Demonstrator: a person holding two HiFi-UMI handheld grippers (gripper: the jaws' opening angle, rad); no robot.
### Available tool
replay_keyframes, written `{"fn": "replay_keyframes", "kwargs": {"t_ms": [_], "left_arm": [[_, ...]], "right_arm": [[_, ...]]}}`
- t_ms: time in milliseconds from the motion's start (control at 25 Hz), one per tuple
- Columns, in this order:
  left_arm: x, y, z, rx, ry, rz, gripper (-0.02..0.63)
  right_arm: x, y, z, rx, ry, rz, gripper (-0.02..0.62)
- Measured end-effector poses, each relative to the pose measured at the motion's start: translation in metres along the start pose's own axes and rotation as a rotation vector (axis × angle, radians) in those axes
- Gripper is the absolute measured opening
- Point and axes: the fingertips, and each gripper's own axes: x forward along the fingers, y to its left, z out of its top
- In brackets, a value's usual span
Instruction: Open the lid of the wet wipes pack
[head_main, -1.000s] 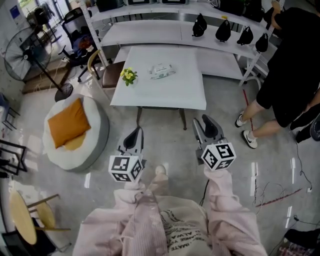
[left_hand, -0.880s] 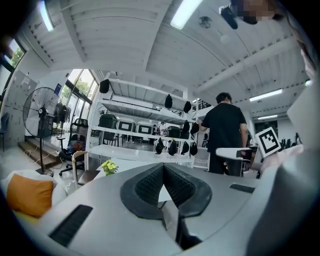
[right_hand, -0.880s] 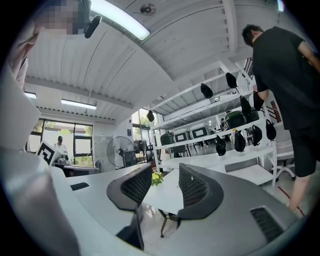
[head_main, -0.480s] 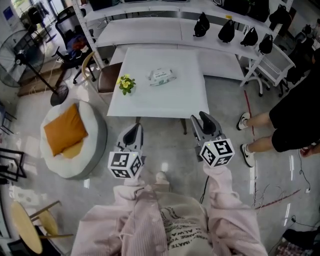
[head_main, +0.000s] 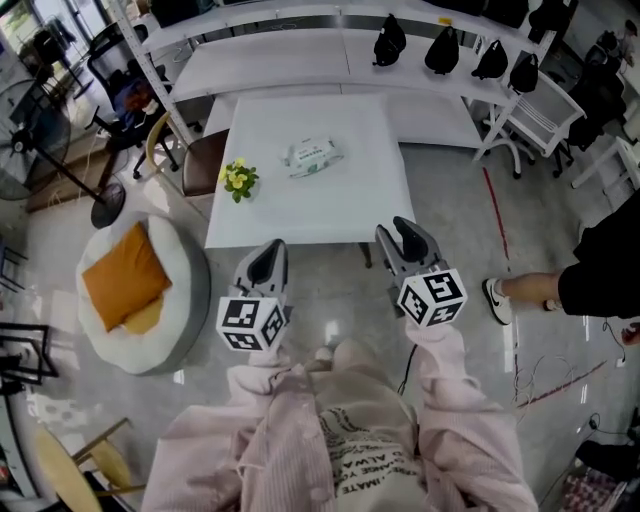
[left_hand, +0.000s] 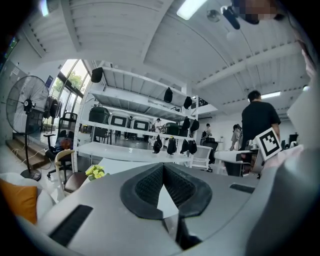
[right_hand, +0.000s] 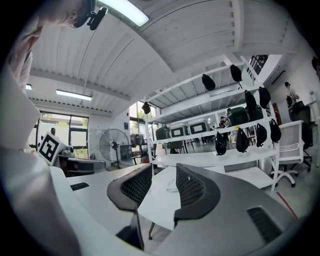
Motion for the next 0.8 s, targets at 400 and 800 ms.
{"fn": "replay_keyframes", "kwargs": {"t_ms": [400, 800], "left_arm": [[0.037, 0.038, -0.008, -0.035, 0.036, 0.045, -0.002], [0.133, 0.089, -0.014, -0.076, 0.089, 0.095, -0.002]], "right_arm": [[0.06, -0.017, -0.016, 0.005, 0.05, 0.03, 0.138], [0.175, -0.059, -0.027, -0.056, 0.128, 0.13, 0.138]]}}
